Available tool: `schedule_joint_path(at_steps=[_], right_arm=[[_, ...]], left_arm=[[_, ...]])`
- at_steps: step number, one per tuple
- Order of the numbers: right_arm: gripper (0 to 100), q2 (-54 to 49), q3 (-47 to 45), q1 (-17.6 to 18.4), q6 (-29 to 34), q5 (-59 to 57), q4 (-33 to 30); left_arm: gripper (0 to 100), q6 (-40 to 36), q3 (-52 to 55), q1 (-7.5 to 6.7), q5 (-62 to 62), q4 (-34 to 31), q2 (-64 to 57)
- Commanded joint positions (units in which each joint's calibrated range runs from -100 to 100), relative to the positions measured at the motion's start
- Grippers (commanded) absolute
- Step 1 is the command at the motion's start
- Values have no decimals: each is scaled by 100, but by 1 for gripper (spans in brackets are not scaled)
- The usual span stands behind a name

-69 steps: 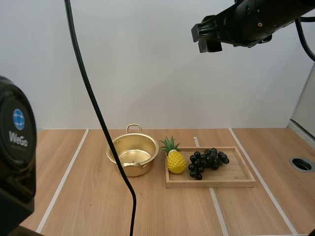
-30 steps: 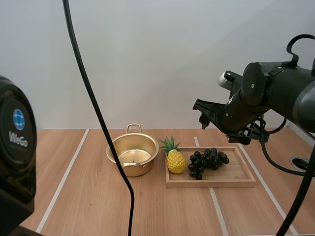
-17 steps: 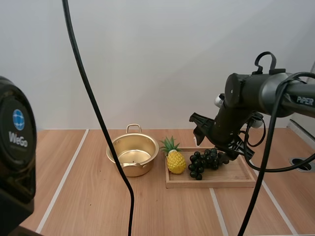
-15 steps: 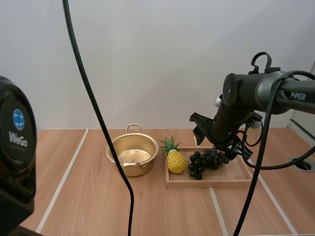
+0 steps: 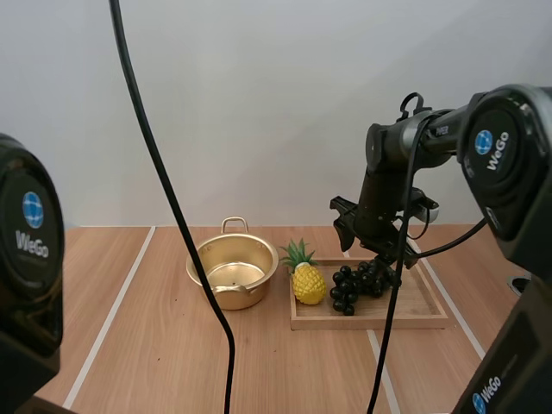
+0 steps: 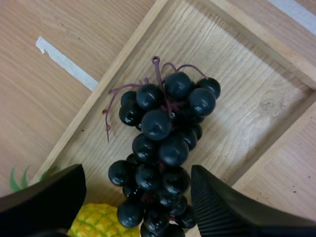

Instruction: Open the pot, put the grape inside, and close it

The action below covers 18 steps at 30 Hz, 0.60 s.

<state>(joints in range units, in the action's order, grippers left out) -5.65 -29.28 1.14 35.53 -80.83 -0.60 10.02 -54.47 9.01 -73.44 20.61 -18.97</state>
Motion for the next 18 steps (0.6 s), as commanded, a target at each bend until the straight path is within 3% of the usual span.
schedule_joint_path(at_steps=[1,18], right_arm=[[100,290,260,-19,312,-160,-53],[100,1268,336,-19,663,227,22]], left_arm=[[0,-59,-49,3,261,-2,-23],[0,-59,-49,3,261,-2,-23]])
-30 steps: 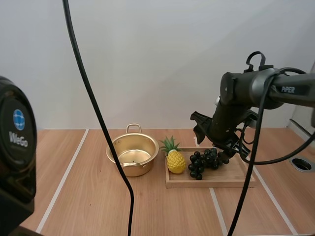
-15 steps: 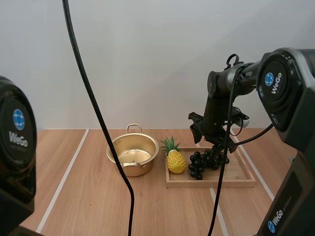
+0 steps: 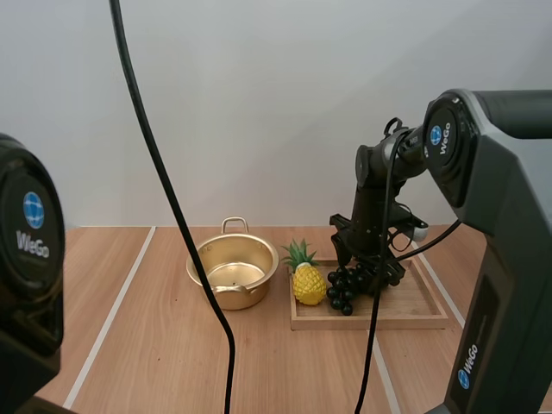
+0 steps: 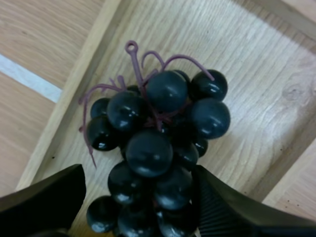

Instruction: Open the pot, put the grape inside, and close it

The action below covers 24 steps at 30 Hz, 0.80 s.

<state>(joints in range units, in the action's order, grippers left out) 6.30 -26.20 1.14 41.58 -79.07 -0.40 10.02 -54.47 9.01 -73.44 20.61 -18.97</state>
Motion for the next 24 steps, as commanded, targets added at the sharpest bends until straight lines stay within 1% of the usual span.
schedule_joint_path(at_steps=[1,9,11,12,13,15,16,20,24], right_arm=[[100,110,28,-19,58,51,3],[100,244,28,-19,58,120,3],[100,244,28,-19,58,-24,-48],[87,244,28,-19,58,-122,-106],[65,244,28,-19,58,-207,-184],[13,244,28,-19,-40,-282,-262],[0,244,28,-19,-117,-311,-295],[0,166,28,-19,-468,-396,-295],[0,-207,28,-19,-820,-544,-284]], left_arm=[[0,-59,-49,3,261,-2,-23],[0,-59,-49,3,261,-2,-23],[0,-59,-49,3,261,-2,-23],[0,-59,-49,3,261,-2,-23],[0,-59,-49,3,261,-2,-23],[0,-59,-49,3,261,-2,-23],[0,-59,-49,3,261,-2,-23],[0,-59,-49,3,261,-2,-23],[0,-59,-49,3,261,-2,-23]])
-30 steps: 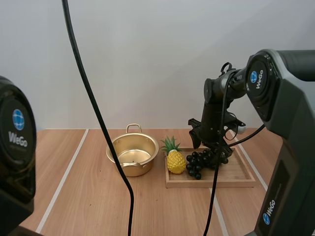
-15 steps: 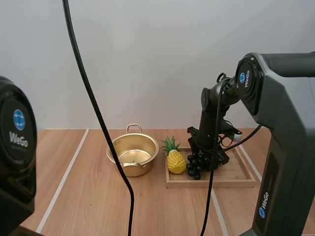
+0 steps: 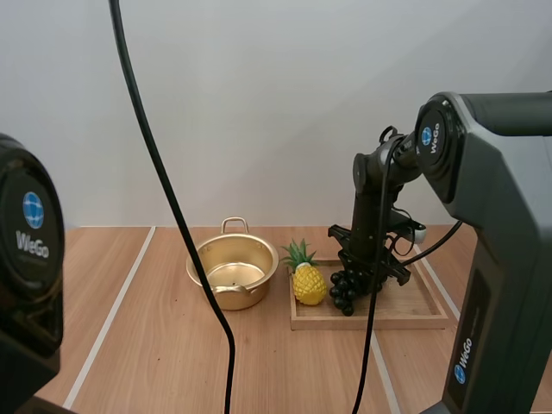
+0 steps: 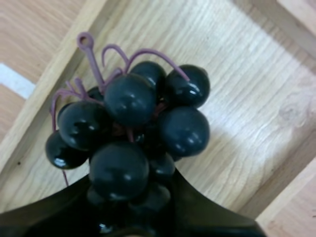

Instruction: Open the pot, put the grape inside, and close it

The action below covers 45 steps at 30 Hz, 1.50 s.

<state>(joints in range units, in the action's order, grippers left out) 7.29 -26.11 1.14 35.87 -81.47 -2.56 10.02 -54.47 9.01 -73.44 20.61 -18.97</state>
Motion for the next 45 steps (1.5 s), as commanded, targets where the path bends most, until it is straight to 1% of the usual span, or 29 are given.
schedule_joint_path(at_steps=[1,4,7,11,13,14,16,18,20,21,22,26,27,28,30,32,35,37,38,40,45], right_arm=[[0,-467,19,-19,-305,-342,-69],[0,-1065,19,-19,-381,-361,-79],[0,-1898,19,-19,-697,-361,-79],[0,-2611,29,-19,-953,-206,47],[0,-3291,148,-19,-1430,-11,256],[0,-3692,258,-19,-1864,218,302],[0,-4075,318,-19,-2461,750,302],[0,-4486,315,-19,-3236,1280,335],[0,-4877,315,-19,-3910,1737,569],[0,-5036,315,-19,-4147,1874,762],[0,-5213,315,-19,-4365,1977,882],[0,-5674,315,-19,-4411,2765,1366],[0,-5751,315,-19,-4431,2883,1488],[0,-5803,315,-10,-4673,2936,1628],[0,-5802,315,31,-5729,2896,2215],[0,-5706,315,117,-6876,2444,2990],[0,-5470,315,268,-8105,1703,4128],[0,-5253,315,387,-8648,1368,4721],[0,-5133,315,449,-8849,1282,4954],[0,-4892,315,568,-9107,1217,5206],[0,-4117,315,849,-9117,1217,5271]], left_arm=[[0,-59,-49,3,261,-2,-23],[0,-59,-49,3,261,-2,-23],[0,-59,-49,3,261,-2,-23],[0,-59,-49,3,261,-2,-23],[0,-59,-49,3,261,-2,-23],[0,-59,-49,3,261,-2,-23],[0,-59,-49,3,261,-2,-23],[0,-59,-49,3,261,-2,-23],[0,-59,-49,3,261,-2,-23],[0,-59,-49,3,261,-2,-23],[0,-59,-49,3,261,-2,-23],[0,-59,-49,3,261,-2,-23],[0,-59,-49,3,261,-2,-23],[0,-59,-49,3,261,-2,-23],[0,-59,-49,3,261,-2,-23],[0,-59,-49,3,261,-2,-23],[0,-59,-49,3,261,-2,-23],[0,-59,-49,3,261,-2,-23],[0,-59,-49,3,261,-2,-23],[0,-59,-49,3,261,-2,-23],[0,-59,-49,3,261,-2,-23]])
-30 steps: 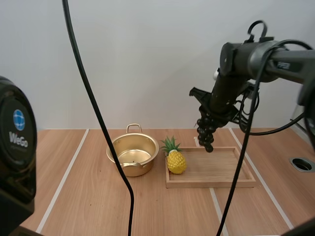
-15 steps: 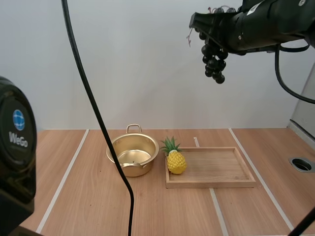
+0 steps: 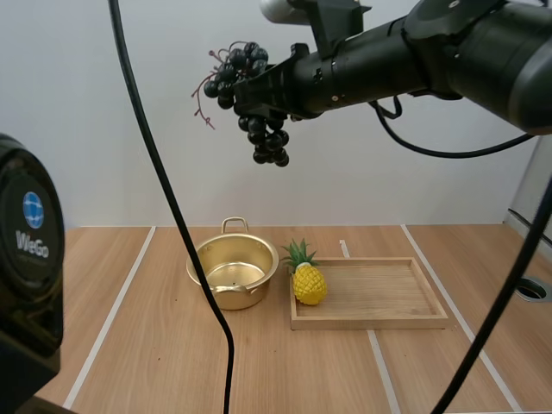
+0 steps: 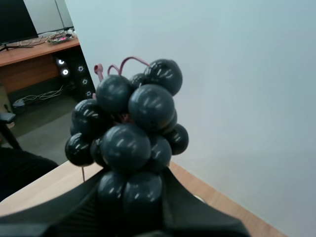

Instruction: Open the pot, put the grape inside, and close it

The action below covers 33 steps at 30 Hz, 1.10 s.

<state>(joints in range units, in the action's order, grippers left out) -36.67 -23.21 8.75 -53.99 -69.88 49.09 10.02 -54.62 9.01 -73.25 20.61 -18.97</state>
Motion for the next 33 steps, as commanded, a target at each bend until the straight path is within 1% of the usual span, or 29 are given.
schedule_joint_path(at_steps=[1,5,10,15,19,25,27,33], right_arm=[[0,469,25,136,-165,59,107],[0,1187,25,285,-247,89,117],[0,1909,25,382,-274,132,129],[0,2488,25,489,-591,112,119],[0,2818,25,507,-722,72,119],[0,3391,25,507,-1128,123,119],[0,3579,25,507,-1154,144,107],[0,3963,25,507,-1162,363,-334]], left_arm=[[0,-59,-34,3,243,-2,-23],[0,-59,-34,3,243,-2,-23],[0,-59,-34,3,243,-2,-23],[0,-59,-34,3,243,-2,-23],[0,-59,-34,3,243,-2,-23],[0,-59,-34,3,243,-2,-23],[0,-59,-34,3,243,-2,-23],[0,-59,-34,3,243,-2,-23]])
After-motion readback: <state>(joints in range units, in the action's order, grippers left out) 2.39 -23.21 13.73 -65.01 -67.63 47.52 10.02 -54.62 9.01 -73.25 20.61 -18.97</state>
